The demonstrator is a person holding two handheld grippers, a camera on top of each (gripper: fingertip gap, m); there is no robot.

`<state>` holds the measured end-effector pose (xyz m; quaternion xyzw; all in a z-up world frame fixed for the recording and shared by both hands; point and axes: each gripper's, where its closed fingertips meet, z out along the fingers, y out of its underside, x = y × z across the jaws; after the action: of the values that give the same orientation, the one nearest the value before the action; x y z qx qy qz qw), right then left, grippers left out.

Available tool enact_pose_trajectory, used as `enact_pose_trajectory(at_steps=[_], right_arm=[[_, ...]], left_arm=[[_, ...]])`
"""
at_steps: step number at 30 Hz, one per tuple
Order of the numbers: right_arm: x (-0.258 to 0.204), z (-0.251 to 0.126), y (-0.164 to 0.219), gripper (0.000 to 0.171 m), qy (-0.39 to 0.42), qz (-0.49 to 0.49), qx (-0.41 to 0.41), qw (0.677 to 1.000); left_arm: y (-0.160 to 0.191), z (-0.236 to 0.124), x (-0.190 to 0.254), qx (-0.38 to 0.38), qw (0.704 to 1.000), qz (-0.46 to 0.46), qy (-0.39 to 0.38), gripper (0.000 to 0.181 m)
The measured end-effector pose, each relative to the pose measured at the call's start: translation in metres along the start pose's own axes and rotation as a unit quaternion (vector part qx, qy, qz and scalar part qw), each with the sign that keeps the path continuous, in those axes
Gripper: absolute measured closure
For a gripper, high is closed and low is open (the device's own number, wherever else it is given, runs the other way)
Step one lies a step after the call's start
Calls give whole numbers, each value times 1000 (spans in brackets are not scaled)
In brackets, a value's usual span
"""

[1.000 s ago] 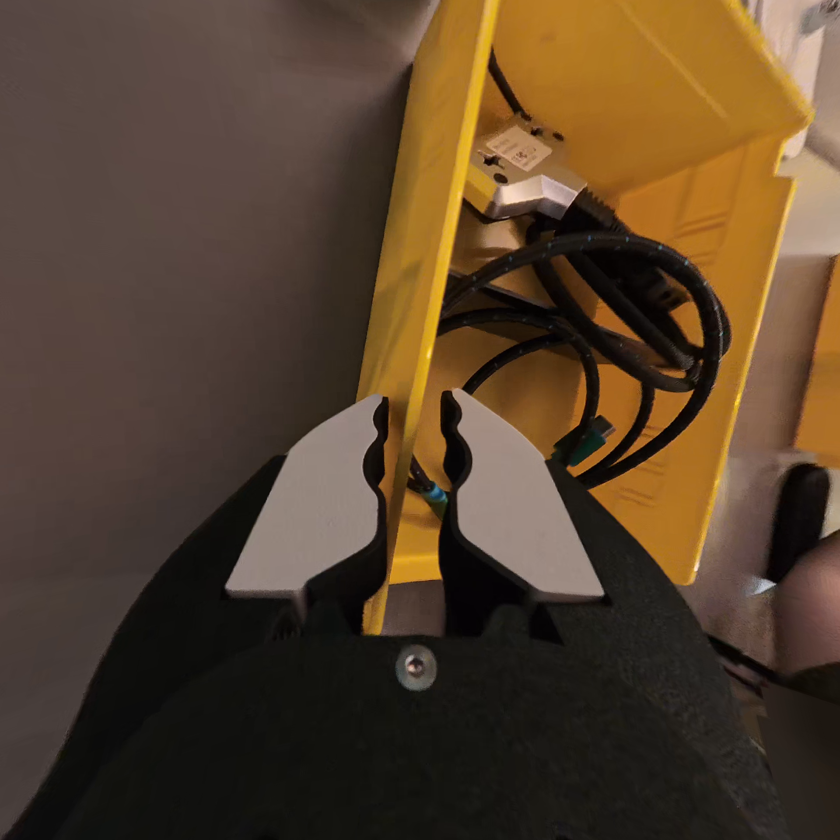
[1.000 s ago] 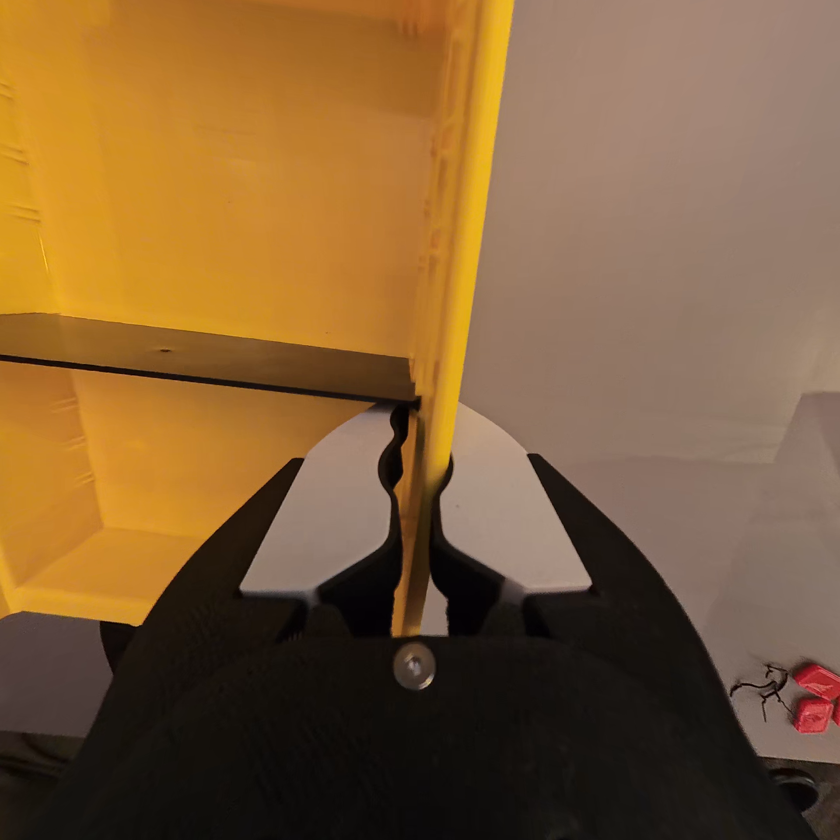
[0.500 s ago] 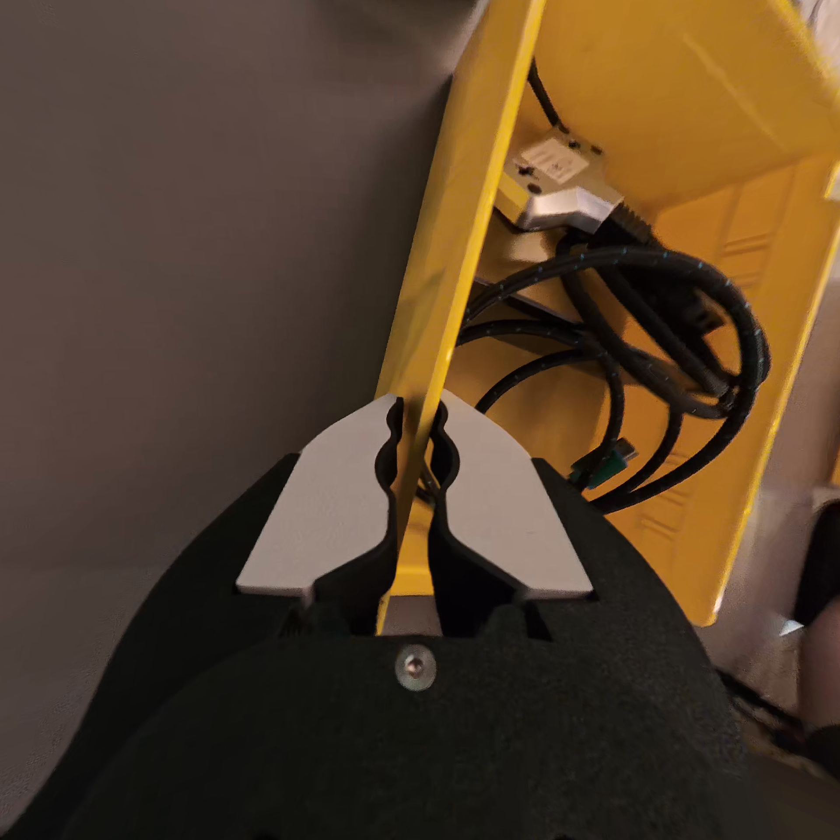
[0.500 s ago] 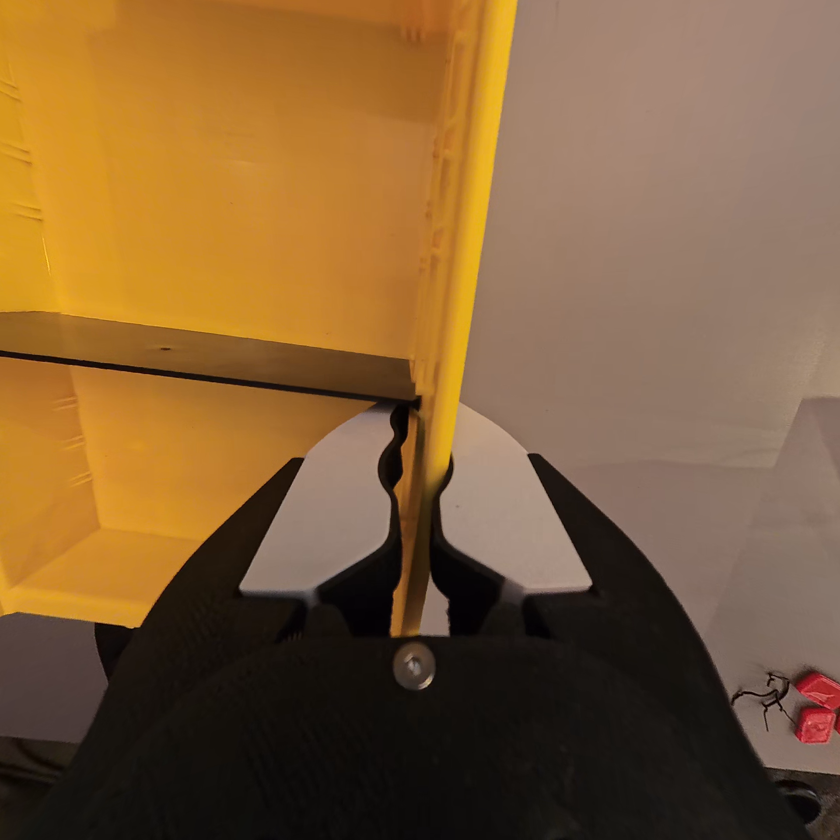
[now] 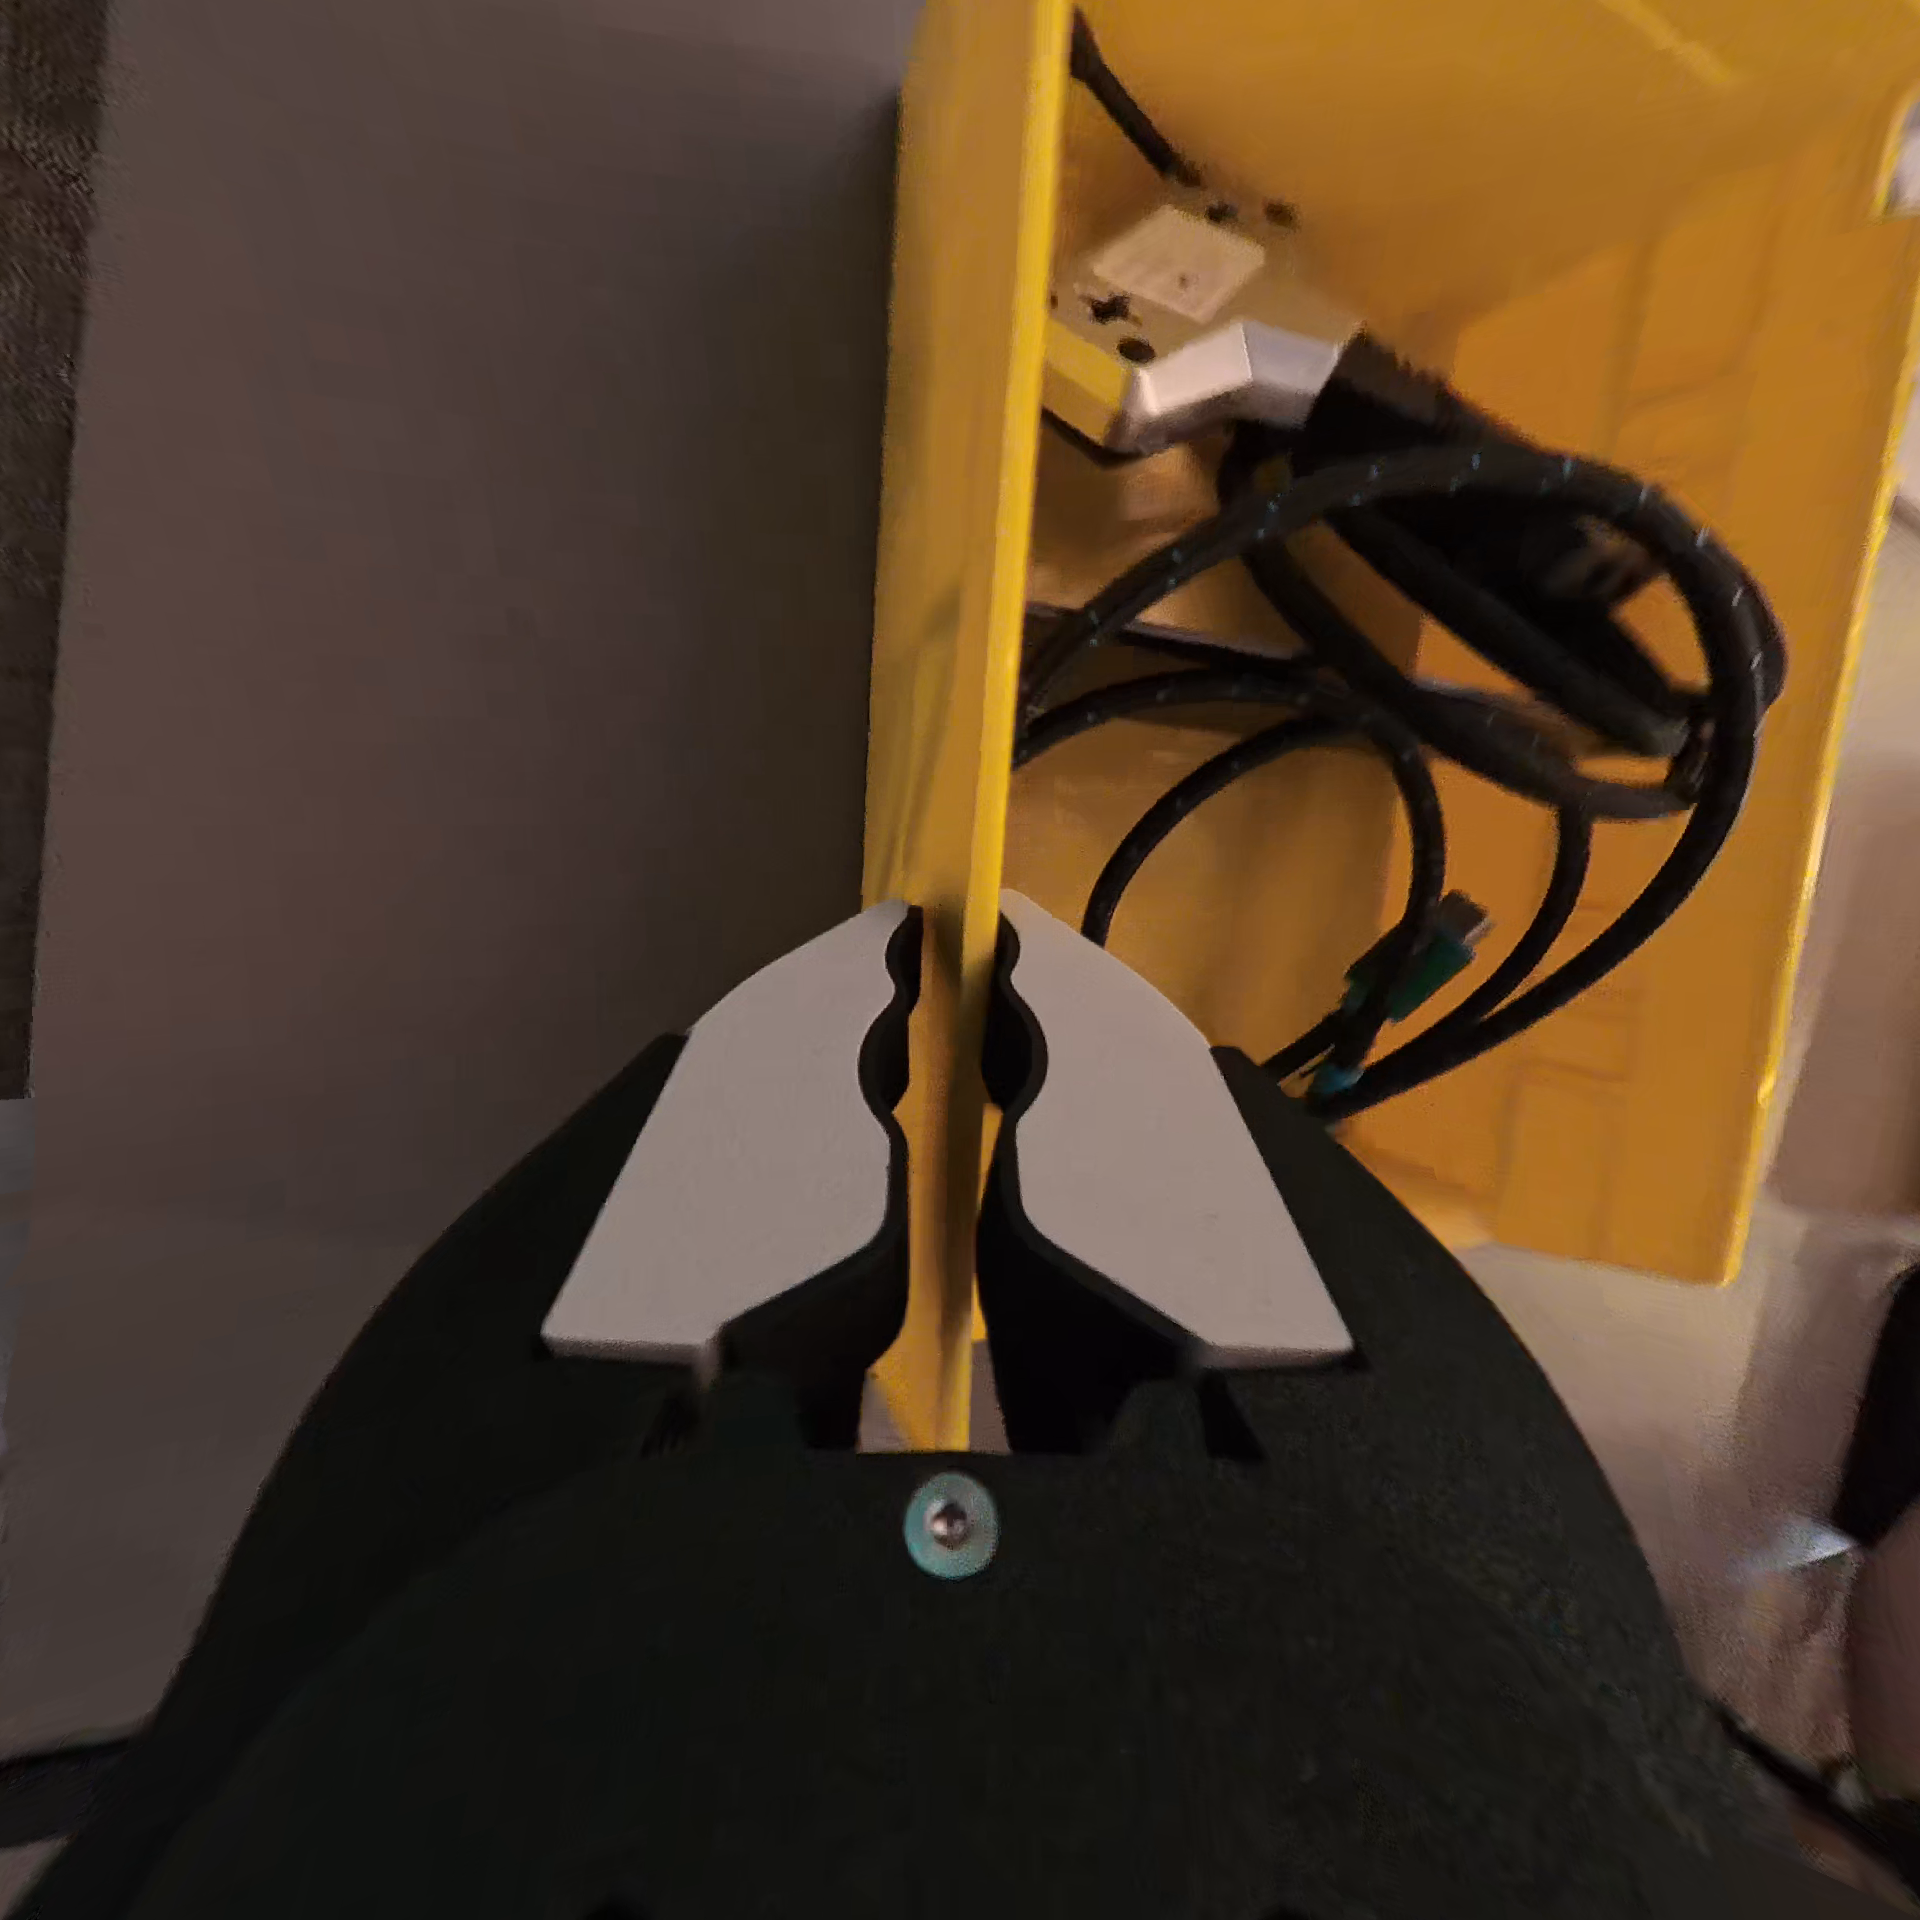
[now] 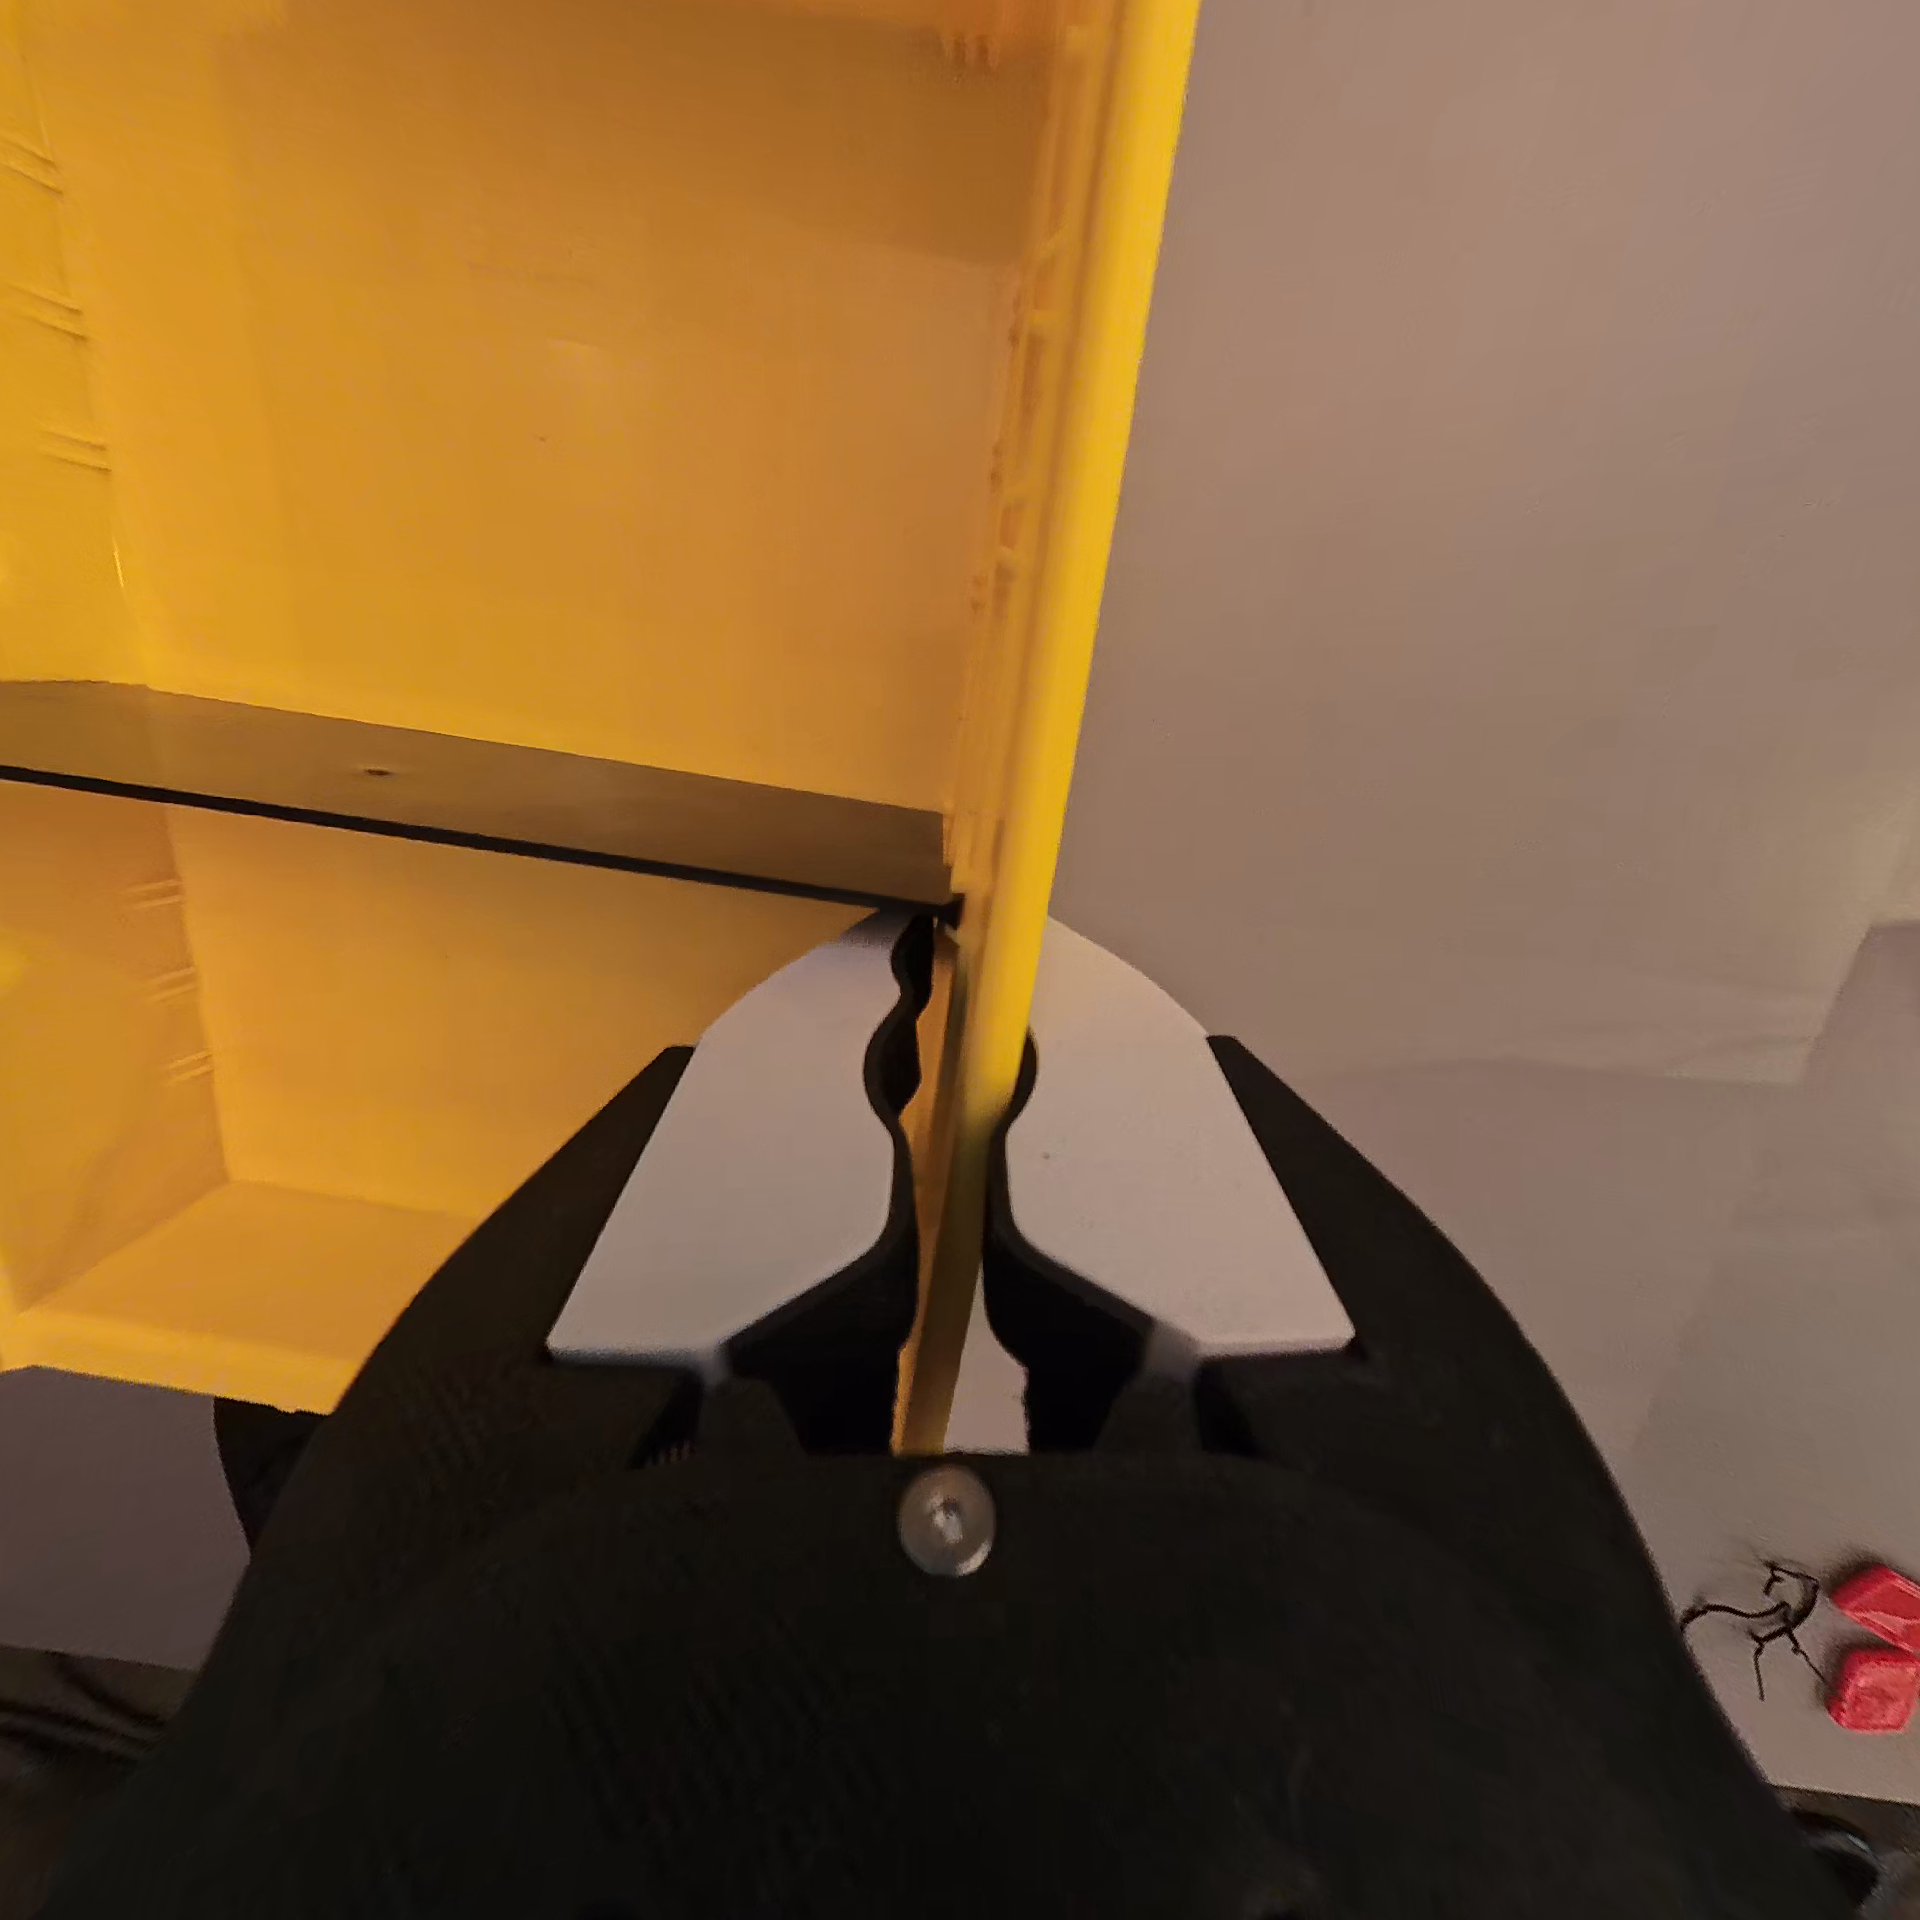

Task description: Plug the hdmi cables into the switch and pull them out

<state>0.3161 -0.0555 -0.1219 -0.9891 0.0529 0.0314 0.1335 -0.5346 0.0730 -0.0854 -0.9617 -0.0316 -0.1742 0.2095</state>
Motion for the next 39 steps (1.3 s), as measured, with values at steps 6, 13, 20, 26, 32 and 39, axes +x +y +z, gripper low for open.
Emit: enact_pose_trajectory(at_steps=[6, 13, 20, 26, 32, 39], right_arm=[[-6, 0, 10, 161, -18, -17, -13, 1000], [-9, -1, 17, 160, -32, -17, -18, 999], [-8, -1, 21, 161, -32, -16, -22, 999], [-7, 1, 21, 160, -16, -30, -24, 999], [-2, -25, 8, 156, 19, -37, 31, 999], [-2, -125, -43, 152, 156, -53, 242, 956]], left_arm=[[7, 4, 12, -34, 993, 105, -46, 177], [7, 4, 14, -31, 991, 124, -31, 176], [8, 6, 19, -34, 990, 138, -22, 177], [8, 5, 20, -34, 990, 137, -21, 176], [-22, -30, 37, 75, 990, 122, 6, 168], [-61, -87, 179, 294, 883, 306, 200, 148]])
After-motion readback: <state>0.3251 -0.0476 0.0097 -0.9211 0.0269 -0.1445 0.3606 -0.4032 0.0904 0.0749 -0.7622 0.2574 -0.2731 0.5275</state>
